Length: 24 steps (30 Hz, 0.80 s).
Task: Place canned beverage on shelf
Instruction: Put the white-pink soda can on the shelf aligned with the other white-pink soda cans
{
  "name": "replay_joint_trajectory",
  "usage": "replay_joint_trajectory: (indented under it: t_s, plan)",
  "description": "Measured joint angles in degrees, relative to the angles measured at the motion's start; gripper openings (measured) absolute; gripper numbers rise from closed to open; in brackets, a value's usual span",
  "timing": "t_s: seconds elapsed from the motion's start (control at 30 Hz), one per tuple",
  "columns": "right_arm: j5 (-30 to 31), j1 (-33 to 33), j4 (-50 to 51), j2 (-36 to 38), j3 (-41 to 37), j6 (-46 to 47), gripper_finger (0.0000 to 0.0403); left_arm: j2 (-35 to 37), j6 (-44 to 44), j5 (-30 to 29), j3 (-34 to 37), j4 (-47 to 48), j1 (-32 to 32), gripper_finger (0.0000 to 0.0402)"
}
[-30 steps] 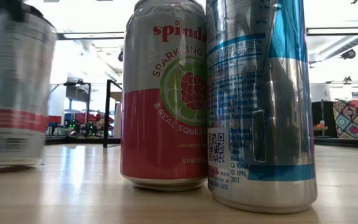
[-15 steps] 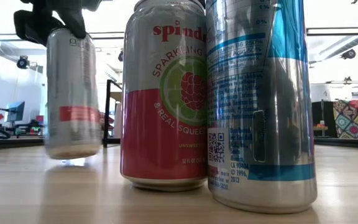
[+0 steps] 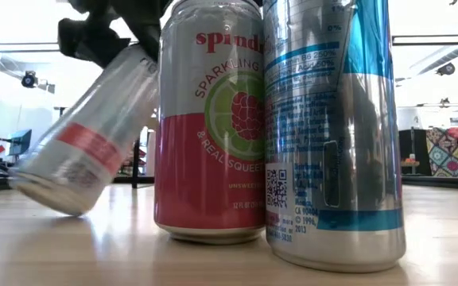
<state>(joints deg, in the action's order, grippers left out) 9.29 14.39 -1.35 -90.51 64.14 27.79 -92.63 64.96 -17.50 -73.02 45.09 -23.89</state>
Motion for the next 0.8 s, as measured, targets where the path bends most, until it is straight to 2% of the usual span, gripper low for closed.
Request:
replay_joint_trajectory:
  t_s: [0.23,0.5,0.8]
  plan:
    - [-2.1,0.0,-6.2,-5.7,0.0,6.3,0.0325,-5.6,-2.9,-1.5,-6.9,5.7,0.6,0.0268]
    - [-2.3,0.0,-7.5,-8.1,0.0,7.2,0.0325,-6.1,-2.9,-5.3,-9.8,8.2,1.9,0.0268]
    - [3.6,-0.8,-10.5,-7.7,-0.3,4.5,0.0325,-5.0,0.0,-8.0,-10.7,12.2,2.4,0.0268]
